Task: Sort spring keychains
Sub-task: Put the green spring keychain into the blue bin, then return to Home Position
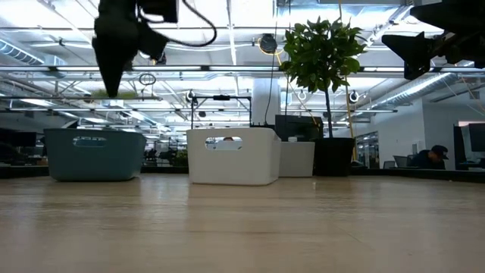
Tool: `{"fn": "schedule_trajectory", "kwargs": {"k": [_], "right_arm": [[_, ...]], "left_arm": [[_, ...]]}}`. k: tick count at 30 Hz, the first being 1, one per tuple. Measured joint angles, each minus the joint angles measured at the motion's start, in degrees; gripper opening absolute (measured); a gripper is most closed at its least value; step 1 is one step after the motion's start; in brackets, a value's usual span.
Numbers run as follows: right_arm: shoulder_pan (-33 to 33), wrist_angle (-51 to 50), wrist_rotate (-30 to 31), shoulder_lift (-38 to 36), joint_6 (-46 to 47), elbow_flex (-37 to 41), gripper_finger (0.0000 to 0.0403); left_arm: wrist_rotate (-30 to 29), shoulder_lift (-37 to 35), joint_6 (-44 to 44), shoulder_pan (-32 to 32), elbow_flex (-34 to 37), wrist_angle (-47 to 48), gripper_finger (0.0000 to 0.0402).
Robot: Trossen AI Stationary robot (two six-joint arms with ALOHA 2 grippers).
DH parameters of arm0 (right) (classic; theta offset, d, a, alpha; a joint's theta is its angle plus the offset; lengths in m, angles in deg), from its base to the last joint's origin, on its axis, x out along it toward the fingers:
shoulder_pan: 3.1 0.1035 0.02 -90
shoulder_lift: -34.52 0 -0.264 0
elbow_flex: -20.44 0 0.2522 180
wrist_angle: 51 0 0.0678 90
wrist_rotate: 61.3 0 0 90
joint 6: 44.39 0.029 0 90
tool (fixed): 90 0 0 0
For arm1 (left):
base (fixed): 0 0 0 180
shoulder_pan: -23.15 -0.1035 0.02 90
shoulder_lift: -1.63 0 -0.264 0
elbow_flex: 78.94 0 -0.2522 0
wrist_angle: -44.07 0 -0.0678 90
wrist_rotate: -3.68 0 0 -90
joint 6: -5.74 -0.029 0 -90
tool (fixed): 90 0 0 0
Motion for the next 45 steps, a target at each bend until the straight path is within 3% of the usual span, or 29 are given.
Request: {"fn": "schedule_trajectory", "kwargs": {"k": [19,30,45], "right_arm": [[0.0,0.2,0.0,0.0,0.0,0.0,0.0267],[0.0,0.2,0.0,0.0,0.0,0.0,0.0267],[0.0,0.2,0.0,0.0,0.0,0.0,0.0267]], "left_arm": [[1.9,-0.9,-12.7,-18.5,23.3,-21.2,0.0014],[3.4,-0.1,-15.7,-22.0,26.7,-26.1,0.0019],[3.4,-0.2,-11.1,-20.6,26.6,-27.4,0.0304]]}}
